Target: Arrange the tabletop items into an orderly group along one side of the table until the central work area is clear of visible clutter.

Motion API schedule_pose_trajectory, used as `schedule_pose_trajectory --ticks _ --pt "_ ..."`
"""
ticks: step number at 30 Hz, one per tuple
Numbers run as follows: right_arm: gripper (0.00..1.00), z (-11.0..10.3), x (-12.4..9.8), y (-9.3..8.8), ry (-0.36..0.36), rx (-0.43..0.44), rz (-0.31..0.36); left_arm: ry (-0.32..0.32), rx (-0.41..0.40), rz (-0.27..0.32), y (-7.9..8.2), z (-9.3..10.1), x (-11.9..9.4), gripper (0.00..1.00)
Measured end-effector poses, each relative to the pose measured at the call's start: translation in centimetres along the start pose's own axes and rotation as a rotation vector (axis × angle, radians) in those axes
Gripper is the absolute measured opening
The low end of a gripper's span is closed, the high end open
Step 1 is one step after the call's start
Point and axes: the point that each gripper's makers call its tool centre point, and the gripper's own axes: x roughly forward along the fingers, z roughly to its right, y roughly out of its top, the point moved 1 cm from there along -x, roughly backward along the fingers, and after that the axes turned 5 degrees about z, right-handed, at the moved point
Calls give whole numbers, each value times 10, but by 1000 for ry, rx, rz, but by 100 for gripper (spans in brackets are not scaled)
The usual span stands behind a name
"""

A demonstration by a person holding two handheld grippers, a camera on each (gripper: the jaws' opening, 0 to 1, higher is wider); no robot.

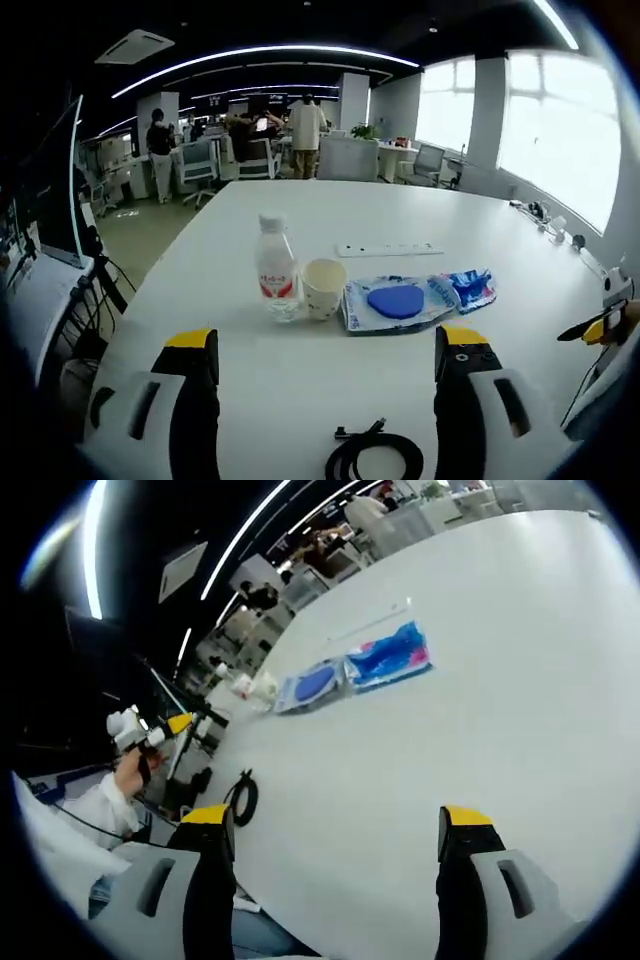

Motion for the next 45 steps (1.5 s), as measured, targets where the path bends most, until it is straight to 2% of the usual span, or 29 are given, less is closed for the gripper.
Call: schedule_pose_trajectory --ticks 4,8,11,14,19,24,34,45 --pt "83 1 -10 8 -5 1 46 -6 -9 -7 -8 1 -7 91" --pt "83 8 -20 7 -16 -3 62 -10 -25 2 -21 5 -15 92" --pt "82 15 -29 5 -40 11 79 2 -42 -18 -31 6 -22 92" --pt "83 18 -35 3 -54 32 99 -2 -56 -9 -30 7 -28 91" --pt "82 15 -30 0 -49 18 90 14 -54 -2 -31 -1 -36 89" --pt "82 10 -30 6 -37 13 104 20 -59 -7 -35 -5 -42 88" --pt "81 16 -30 1 -49 17 88 18 -85 -56 -61 -3 -50 85" --pt "81 17 -28 0 -47 15 76 32 -106 -83 -74 -6 -50 83"
